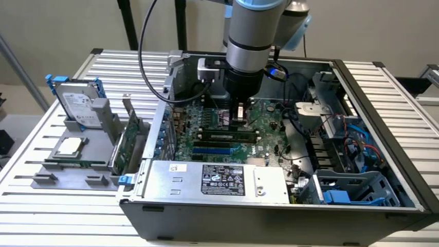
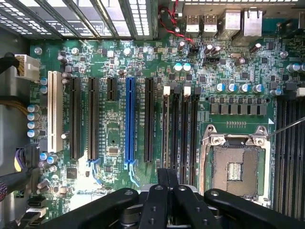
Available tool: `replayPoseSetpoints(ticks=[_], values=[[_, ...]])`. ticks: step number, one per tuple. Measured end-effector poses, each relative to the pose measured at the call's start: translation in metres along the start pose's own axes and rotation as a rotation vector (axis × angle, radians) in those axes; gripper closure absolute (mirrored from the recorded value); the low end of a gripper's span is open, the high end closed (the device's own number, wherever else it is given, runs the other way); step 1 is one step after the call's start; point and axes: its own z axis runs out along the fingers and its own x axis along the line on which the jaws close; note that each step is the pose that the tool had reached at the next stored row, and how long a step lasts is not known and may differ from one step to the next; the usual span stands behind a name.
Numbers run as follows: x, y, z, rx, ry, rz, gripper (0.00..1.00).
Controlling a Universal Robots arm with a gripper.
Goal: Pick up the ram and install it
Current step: 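Press down the ram until it locks into place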
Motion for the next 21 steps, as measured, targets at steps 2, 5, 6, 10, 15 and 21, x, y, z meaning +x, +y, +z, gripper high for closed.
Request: replayPoseSetpoints(ticks=[2, 5, 6, 10, 15, 21], values=[[0.000, 0.0000, 0.0000, 0.0000, 0.0000, 0.000, 1.00], [0.000, 0.0000, 0.0000, 0.0000, 0.0000, 0.000, 1.00], [0.000, 0.0000, 0.0000, 0.0000, 0.0000, 0.000, 1.00], [0.000, 0.0000, 0.0007, 0.0001, 0.0000, 0.000, 1.00], [0.000, 0.0008, 0.0064, 0.0002, -0.0012, 0.000, 1.00], [0.000, 0.0024, 0.0148, 0.0015, -0.0021, 0.000, 1.00]])
